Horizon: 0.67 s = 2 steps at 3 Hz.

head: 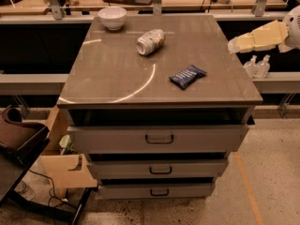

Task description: Place 7up can upright

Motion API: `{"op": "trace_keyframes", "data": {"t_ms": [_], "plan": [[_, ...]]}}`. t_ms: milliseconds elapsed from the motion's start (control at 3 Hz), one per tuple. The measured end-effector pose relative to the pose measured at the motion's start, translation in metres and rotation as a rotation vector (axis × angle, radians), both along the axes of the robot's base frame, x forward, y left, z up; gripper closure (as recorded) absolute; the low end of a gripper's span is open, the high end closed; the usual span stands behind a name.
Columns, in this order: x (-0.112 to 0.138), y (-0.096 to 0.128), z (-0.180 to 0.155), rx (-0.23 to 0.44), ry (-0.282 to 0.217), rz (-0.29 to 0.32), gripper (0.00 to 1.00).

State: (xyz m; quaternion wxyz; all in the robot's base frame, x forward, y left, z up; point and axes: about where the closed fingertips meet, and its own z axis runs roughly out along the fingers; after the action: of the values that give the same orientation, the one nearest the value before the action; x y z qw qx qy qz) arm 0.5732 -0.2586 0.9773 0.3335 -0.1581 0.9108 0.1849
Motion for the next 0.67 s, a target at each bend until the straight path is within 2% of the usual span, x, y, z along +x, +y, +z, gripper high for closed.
{"op": "trace_keyframes", "data": {"t_ms": [333, 667], "plan": [[0.003, 0.004, 0.001, -0.012, 0.004, -0.011, 0.0], [0.018, 0.006, 0.008, -0.087, 0.037, -0.081, 0.0]]}}
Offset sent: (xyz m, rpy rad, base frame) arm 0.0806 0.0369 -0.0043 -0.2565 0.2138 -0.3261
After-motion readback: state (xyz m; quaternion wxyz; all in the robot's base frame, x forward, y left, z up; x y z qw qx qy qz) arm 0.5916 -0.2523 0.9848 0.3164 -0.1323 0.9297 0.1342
